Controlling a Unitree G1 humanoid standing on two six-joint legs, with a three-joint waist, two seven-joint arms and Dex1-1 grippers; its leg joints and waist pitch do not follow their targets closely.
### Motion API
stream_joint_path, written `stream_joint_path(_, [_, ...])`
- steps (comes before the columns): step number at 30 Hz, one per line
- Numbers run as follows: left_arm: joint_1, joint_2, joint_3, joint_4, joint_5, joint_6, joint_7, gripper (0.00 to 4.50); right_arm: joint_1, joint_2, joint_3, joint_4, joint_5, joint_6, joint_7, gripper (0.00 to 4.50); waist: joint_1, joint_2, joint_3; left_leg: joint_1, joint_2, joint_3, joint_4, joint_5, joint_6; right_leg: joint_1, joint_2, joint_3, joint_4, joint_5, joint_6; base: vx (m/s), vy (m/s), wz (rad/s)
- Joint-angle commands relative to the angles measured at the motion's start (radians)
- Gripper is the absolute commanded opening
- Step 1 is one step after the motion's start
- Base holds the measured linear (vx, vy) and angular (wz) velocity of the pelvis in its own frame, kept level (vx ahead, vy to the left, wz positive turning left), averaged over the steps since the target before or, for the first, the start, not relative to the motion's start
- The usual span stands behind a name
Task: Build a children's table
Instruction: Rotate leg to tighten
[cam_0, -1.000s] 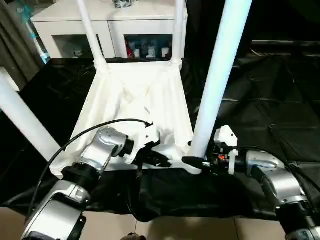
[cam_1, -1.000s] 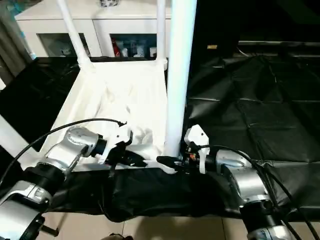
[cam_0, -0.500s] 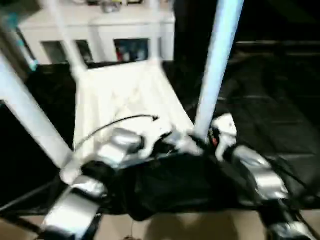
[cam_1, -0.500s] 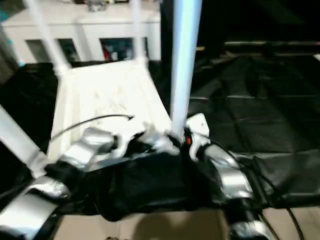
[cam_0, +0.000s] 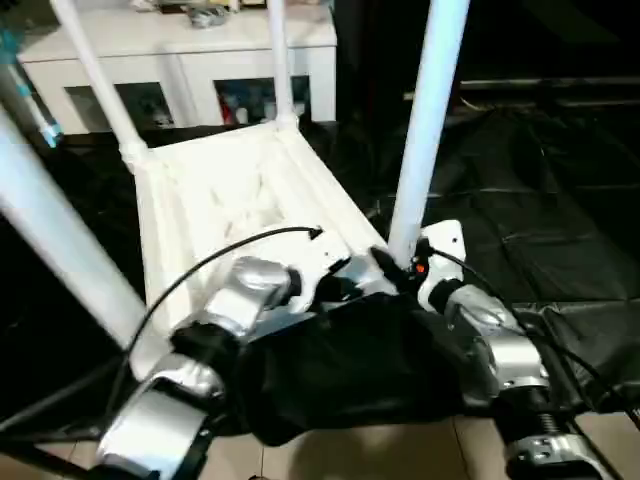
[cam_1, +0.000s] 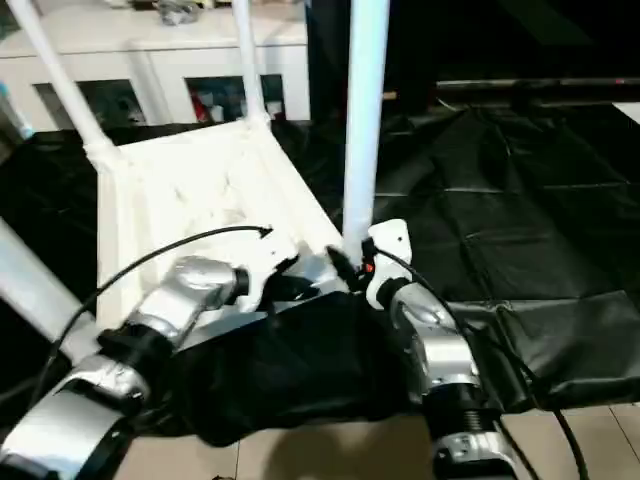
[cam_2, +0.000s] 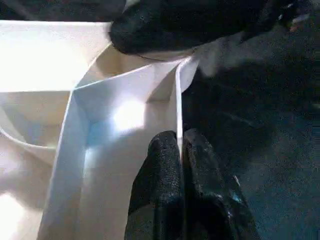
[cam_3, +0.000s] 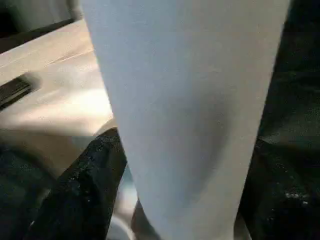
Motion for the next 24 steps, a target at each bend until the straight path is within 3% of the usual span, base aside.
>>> stream_joint_path(1, [0.006, -0.004, -0.039, -0.044, -0.034, -0.031, -0.099, 0.00, 0.016, -0.002, 0.075, -0.027, 0.020, 0.024, 0.107, 3.16, 0.009, -0.020, -0.058, 0.025, 0.061, -0.033, -0.069, -0.263, 0.069, 0.028, -0.050, 0.037, -0.068, -0.077, -0.235, 0.000, 0.000, 0.00])
stream_joint_path(3, [0.020, 0.037, -0.047, -0.065, -0.036, -0.039, -0.160, 0.00, 0.038, -0.068, 0.089, -0.067, 0.040, 0.031, 0.217, 3.16, 0.025, -0.015, -0.063, 0.026, 0.063, -0.028, -0.060, -0.183, 0.109, 0.031, -0.048, 0.033, -0.057, -0.001, -0.256, 0.000, 0.000, 0.00])
stream_joint_path(5, [0.025, 0.056, -0.048, -0.074, -0.041, -0.041, -0.191, 0.00, 0.045, -0.094, 0.093, -0.079, 0.045, 0.035, 0.257, 3.16, 0.035, -0.014, -0.062, 0.025, 0.066, -0.028, -0.059, -0.171, 0.120, 0.032, -0.048, 0.031, -0.053, 0.009, -0.262, 0.000, 0.000, 0.00])
stream_joint_path(9, [0.046, 0.120, -0.064, -0.120, -0.061, -0.017, -0.316, 0.00, 0.054, -0.188, 0.099, -0.089, 0.036, 0.031, 0.367, 3.16, 0.051, -0.011, -0.058, 0.032, 0.070, -0.028, -0.065, -0.218, 0.091, 0.026, -0.046, 0.033, -0.056, -0.061, -0.264, 0.000, 0.000, 0.00])
stream_joint_path(14, [0.062, 0.160, -0.083, -0.154, -0.073, 0.013, -0.393, 0.00, 0.055, -0.240, 0.097, -0.096, 0.040, 0.010, 0.427, 3.16, 0.046, -0.016, -0.053, 0.033, 0.069, -0.030, -0.075, -0.299, 0.035, 0.025, -0.049, 0.036, -0.065, -0.163, -0.255, 0.000, 0.000, 0.00])
stream_joint_path(16, [0.070, 0.160, -0.082, -0.168, -0.082, 0.019, -0.397, 0.00, 0.055, -0.247, 0.096, -0.106, 0.056, 0.014, 0.441, 3.16, 0.046, -0.016, -0.054, 0.034, 0.070, -0.031, -0.075, -0.301, 0.027, 0.026, -0.050, 0.037, -0.065, -0.173, -0.250, 0.000, 0.000, 0.00])
stream_joint_path(18, [0.075, 0.159, -0.083, -0.178, -0.088, 0.025, -0.403, 0.00, 0.057, -0.247, 0.096, -0.121, 0.075, 0.030, 0.457, 2.90, 0.046, -0.016, -0.055, 0.036, 0.069, -0.030, -0.073, -0.289, 0.030, 0.025, -0.048, 0.038, -0.065, -0.155, -0.252, 0.000, 0.000, 0.00])
stream_joint_path(21, [0.083, 0.154, -0.084, -0.189, -0.092, 0.027, -0.395, 0.00, 0.068, -0.239, 0.102, -0.146, 0.098, 0.053, 0.474, 2.78, 0.047, -0.016, -0.060, 0.032, 0.067, -0.028, -0.064, -0.216, 0.067, 0.028, -0.047, 0.036, -0.056, -0.066, -0.263, 0.000, 0.000, 0.00])
stream_joint_path(24, [0.083, 0.144, -0.082, -0.186, -0.095, 0.028, -0.375, 0.00, 0.091, -0.233, 0.109, -0.162, 0.109, 0.069, 0.469, 2.61, 0.048, -0.017, -0.060, 0.031, 0.066, -0.027, -0.062, -0.203, 0.081, 0.028, -0.048, 0.035, -0.056, -0.069, -0.266, 0.000, 0.000, 0.00])
